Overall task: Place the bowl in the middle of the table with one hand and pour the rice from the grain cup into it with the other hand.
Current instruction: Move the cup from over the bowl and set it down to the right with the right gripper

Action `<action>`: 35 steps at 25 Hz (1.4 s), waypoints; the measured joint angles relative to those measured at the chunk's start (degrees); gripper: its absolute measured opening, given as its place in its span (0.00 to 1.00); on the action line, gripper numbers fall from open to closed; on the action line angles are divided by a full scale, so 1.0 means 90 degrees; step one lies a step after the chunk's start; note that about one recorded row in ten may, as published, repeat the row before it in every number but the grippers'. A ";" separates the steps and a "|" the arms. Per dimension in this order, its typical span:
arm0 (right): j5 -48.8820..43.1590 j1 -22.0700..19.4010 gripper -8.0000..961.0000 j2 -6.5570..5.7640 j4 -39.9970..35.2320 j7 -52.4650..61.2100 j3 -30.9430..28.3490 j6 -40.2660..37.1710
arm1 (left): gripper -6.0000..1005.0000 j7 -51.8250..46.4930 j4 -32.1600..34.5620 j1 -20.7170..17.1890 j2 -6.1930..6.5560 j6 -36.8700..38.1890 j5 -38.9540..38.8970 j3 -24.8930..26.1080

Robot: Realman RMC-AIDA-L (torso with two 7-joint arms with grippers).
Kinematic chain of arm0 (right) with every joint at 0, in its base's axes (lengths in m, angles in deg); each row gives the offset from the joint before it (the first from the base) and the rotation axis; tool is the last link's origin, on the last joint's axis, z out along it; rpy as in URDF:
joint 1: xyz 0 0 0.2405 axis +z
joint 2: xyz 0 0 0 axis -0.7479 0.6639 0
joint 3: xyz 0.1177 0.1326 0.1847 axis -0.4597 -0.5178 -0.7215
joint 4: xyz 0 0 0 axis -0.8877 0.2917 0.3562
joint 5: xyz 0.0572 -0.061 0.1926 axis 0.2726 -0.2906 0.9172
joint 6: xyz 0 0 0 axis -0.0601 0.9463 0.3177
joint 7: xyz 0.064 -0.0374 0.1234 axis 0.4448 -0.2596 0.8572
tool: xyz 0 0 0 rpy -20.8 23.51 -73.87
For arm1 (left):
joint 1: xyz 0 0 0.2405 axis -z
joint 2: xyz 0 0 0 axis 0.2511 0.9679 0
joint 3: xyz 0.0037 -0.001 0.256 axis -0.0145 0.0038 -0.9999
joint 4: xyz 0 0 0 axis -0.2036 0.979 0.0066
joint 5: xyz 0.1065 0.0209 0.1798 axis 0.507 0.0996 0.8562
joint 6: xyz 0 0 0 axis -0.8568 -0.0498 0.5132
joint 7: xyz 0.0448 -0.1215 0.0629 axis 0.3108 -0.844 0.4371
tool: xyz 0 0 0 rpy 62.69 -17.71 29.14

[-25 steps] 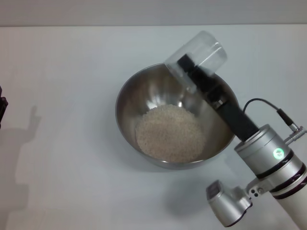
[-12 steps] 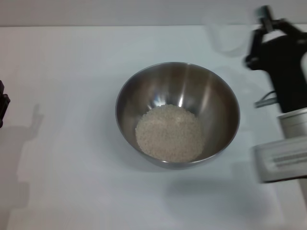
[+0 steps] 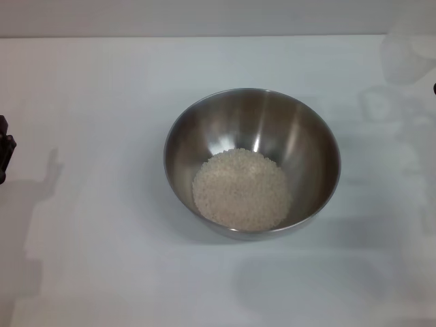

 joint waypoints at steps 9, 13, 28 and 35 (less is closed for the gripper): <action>-0.0028 0.0780 0.02 -0.0008 -0.0831 0.0815 -0.0120 0.1667 | 0.83 -0.0001 0.0000 0.0018 0.0000 -0.0005 0.0000 0.0000; -0.0313 0.1004 0.02 -0.0008 -0.0879 0.0793 -0.0066 0.2210 | 0.83 -0.0001 0.0000 0.0025 0.0000 -0.0008 0.0000 0.0000; -0.1224 0.1354 0.02 -0.0008 -0.0836 0.0793 -0.0011 0.3385 | 0.83 -0.0001 -0.0023 0.0039 0.0000 -0.0008 0.0000 0.0000; -0.1333 0.1390 0.07 0.0000 -0.0800 0.0833 -0.0062 0.3494 | 0.83 -0.0001 -0.0049 0.0038 0.0000 -0.0008 0.0000 0.0001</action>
